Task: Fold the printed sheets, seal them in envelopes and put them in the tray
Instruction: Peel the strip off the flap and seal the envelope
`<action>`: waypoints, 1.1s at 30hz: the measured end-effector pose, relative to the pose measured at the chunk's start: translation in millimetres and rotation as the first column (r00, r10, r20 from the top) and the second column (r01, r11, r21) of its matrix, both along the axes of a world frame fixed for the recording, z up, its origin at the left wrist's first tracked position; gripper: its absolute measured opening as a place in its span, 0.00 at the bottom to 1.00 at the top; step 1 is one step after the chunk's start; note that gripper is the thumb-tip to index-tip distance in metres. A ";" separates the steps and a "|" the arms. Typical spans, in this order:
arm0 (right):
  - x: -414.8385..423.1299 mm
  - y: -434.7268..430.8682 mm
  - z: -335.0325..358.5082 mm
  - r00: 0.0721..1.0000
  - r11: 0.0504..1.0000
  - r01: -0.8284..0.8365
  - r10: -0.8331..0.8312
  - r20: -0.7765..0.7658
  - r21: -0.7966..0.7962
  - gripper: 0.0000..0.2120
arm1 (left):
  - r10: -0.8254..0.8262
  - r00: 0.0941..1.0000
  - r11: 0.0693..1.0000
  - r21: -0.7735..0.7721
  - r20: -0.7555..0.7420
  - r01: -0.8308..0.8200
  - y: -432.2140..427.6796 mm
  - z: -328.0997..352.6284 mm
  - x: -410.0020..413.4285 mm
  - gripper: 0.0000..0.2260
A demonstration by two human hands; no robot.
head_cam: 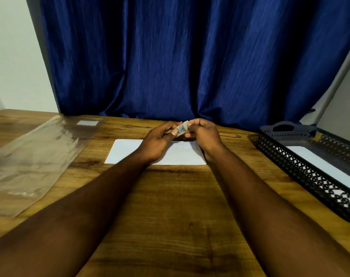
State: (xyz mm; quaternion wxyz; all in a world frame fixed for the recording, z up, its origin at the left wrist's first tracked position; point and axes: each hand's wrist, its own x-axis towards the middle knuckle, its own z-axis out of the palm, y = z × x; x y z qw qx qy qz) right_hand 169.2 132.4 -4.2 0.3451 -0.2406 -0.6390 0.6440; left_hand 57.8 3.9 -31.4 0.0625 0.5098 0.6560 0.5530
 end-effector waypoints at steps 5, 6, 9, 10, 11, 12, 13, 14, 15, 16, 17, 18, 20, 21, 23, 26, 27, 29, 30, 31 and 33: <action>-0.5 -1.8 1.5 1.000 0.999 -0.018 0.018 -0.002 0.030 0.08 | 0.052 0.998 0.998 0.021 -0.016 -0.052 -0.6 -0.8 2.0 0.05; -0.8 -1.6 1.3 0.999 0.999 -0.032 0.032 -0.001 0.040 0.08 | 0.074 0.997 0.997 0.035 -0.033 -0.073 -0.7 -1.5 2.4 0.05; 0.8 -0.7 -0.3 0.998 0.997 -0.061 0.060 0.018 0.055 0.08 | 0.122 0.989 0.991 0.060 -0.083 -0.117 0.0 -4.6 -1.1 0.04; 1.7 0.2 -1.2 0.998 0.997 -0.062 0.061 0.020 0.048 0.08 | 0.121 0.989 0.992 0.052 -0.090 -0.116 -0.3 -4.8 -1.8 0.05; 2.2 1.1 -2.0 0.998 0.998 -0.057 0.056 0.027 0.042 0.08 | 0.113 0.989 0.993 0.042 -0.096 -0.109 -0.9 -4.4 -1.5 0.06; 2.4 1.7 -2.7 0.998 0.998 -0.053 0.052 0.033 0.039 0.08 | 0.106 0.990 0.994 0.034 -0.096 -0.103 -1.2 -4.4 -1.2 0.08; 2.4 1.9 -2.9 0.998 0.998 -0.050 0.049 0.041 0.039 0.08 | 0.101 0.991 0.995 0.030 -0.093 -0.098 -2.1 -3.8 -0.1 0.10; 1.8 2.2 -3.5 0.998 0.998 -0.052 0.050 0.046 0.040 0.09 | 0.095 0.992 0.995 0.030 -0.085 -0.093 -2.9 -3.1 0.7 0.12; 1.6 2.3 -3.5 0.997 0.998 -0.052 0.050 0.050 0.038 0.09 | 0.087 0.993 0.996 0.029 -0.075 -0.085 -3.6 -2.6 1.5 0.13; 1.3 2.5 -3.6 0.997 0.998 -0.053 0.051 0.049 0.035 0.09 | 0.081 0.995 0.996 0.028 -0.062 -0.079 -4.0 -2.2 1.8 0.12; 1.3 2.7 -3.7 0.998 0.998 -0.052 0.051 0.048 0.031 0.09 | 0.080 0.995 0.997 0.026 -0.052 -0.078 -4.0 -2.1 1.6 0.10; 1.3 2.9 -3.8 0.998 0.998 -0.051 0.050 0.046 0.029 0.08 | 0.082 0.996 0.996 0.023 -0.047 -0.081 -3.8 -1.9 0.9 0.08; 1.8 3.1 -3.9 0.997 0.998 -0.052 0.050 0.051 0.031 0.08 | 0.088 0.995 0.996 0.007 -0.036 -0.088 -4.1 -0.8 1.7 0.06; 2.0 3.1 -3.8 0.997 0.998 -0.055 0.054 0.050 0.029 0.08 | 0.090 0.996 0.996 0.002 -0.027 -0.090 -4.3 0.1 2.7 0.06; 2.2 2.5 -3.3 0.998 0.998 -0.059 0.059 0.034 0.011 0.08 | 0.095 0.995 0.995 0.003 -0.014 -0.095 -4.7 0.8 3.5 0.05; 3.2 1.7 -1.3 0.998 0.999 -0.048 0.048 0.028 0.002 0.08 | 0.099 0.995 0.995 0.007 -0.014 -0.099 -4.6 -1.1 1.0 0.04; 3.6 2.0 -0.9 0.998 0.999 -0.046 0.046 0.032 0.007 0.08 | 0.098 0.995 0.995 0.006 -0.015 -0.098 -4.4 -1.3 0.8 0.04; 2.9 3.8 -1.3 0.999 0.999 -0.049 0.049 0.023 -0.003 0.08 | 0.094 0.995 0.996 0.011 -0.018 -0.094 -3.9 -1.0 0.8 0.04; 2.7 4.0 -1.0 0.999 0.999 -0.051 0.051 0.015 -0.018 0.08 | 0.095 0.995 0.995 0.011 -0.020 -0.095 -3.7 -0.2 1.2 0.04; 2.6 3.9 -0.6 0.999 0.998 -0.051 0.052 0.008 -0.030 0.08 | 0.095 0.995 0.995 0.011 -0.020 -0.095 -3.7 0.5 1.7 0.05; 2.1 4.4 -0.6 0.999 0.997 -0.052 0.052 -0.003 -0.049 0.08 | 0.092 0.996 0.996 0.015 -0.019 -0.092 -3.4 0.4 1.7 0.05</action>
